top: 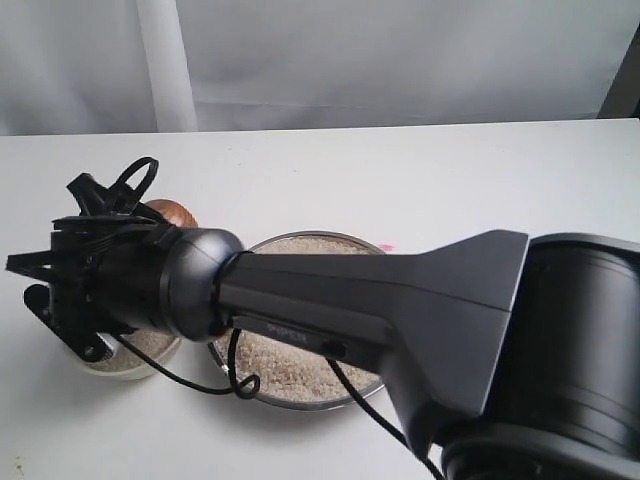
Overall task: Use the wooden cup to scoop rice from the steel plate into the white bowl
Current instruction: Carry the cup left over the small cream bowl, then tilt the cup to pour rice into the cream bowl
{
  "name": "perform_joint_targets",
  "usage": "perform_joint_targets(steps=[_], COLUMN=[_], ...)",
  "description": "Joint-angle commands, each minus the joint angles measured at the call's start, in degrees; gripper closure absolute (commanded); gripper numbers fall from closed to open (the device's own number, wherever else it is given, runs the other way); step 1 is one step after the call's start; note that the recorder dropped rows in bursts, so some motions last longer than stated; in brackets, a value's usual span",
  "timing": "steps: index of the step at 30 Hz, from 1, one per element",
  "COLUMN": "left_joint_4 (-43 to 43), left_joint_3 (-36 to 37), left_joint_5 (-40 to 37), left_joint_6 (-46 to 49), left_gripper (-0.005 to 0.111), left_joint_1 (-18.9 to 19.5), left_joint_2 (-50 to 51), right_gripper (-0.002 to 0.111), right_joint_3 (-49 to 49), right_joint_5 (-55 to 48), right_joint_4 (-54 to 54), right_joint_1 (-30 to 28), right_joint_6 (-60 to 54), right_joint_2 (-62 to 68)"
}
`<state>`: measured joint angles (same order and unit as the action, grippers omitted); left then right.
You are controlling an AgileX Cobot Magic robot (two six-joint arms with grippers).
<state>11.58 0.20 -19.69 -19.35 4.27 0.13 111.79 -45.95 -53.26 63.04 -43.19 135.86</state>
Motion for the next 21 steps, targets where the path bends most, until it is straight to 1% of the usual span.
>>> perform_joint_targets(steps=[1,8,16,21], left_joint_4=[-0.33,-0.33,-0.33,-0.33], left_joint_3=[-0.20,-0.20,-0.20,-0.20], left_joint_5=[0.36,0.36,0.36,0.36], left_joint_6=[-0.10,-0.10,-0.10,-0.10], left_gripper=[0.107,0.107,0.107,0.107], left_joint_1=[-0.27,-0.27,-0.27,-0.27], left_joint_2=[-0.13,-0.13,-0.13,-0.13], right_gripper=[0.108,0.108,0.108,0.108], right_joint_3=[0.67,0.67,0.67,0.67], right_joint_5=[-1.35,-2.15,-2.26,-4.35], right_joint_4=[-4.73,-10.11,-12.79,-19.52], right_joint_1=[0.89,1.66,1.66,1.90], right_joint_6=[0.15,0.15,0.15,0.15], right_joint_2=[-0.10,-0.10,-0.10,1.04])
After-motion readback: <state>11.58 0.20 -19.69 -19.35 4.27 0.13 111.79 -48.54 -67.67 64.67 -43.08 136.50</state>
